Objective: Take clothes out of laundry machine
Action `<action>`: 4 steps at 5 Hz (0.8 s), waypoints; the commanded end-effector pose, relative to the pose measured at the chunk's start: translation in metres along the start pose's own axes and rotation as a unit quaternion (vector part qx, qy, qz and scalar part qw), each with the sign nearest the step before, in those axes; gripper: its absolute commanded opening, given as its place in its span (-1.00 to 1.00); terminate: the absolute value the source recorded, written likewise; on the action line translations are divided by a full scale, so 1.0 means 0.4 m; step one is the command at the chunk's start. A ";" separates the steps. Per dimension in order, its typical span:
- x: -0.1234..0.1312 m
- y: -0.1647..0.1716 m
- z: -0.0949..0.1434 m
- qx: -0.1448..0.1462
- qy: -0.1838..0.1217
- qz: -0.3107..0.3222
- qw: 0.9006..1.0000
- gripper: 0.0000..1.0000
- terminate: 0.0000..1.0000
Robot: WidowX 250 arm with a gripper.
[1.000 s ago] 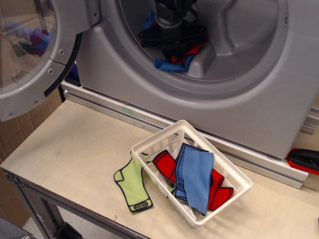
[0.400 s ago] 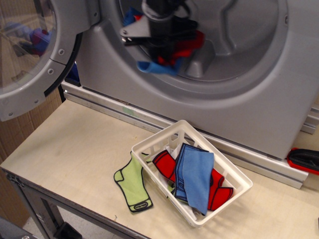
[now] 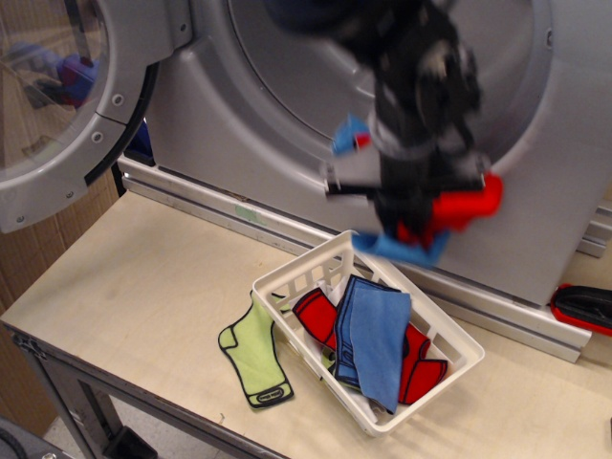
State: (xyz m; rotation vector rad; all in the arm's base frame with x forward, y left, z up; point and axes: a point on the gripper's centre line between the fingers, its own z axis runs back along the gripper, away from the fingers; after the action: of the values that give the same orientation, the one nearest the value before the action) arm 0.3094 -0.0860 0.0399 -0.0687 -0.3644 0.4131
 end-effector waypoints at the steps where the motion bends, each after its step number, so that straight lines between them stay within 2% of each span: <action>1: -0.093 0.051 -0.020 0.020 0.059 0.005 0.998 -1.00 -1.00; 2: -0.127 0.072 -0.031 0.026 0.072 0.020 0.997 -1.00 -1.00; 3: -0.136 0.082 -0.036 0.006 0.077 0.040 0.996 -1.00 -1.00; 4: -0.128 0.081 -0.023 -0.018 0.058 0.045 0.997 1.00 -1.00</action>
State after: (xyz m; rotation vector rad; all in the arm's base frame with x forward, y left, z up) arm 0.2580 -0.0795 -0.0112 -0.1172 -0.2064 0.4942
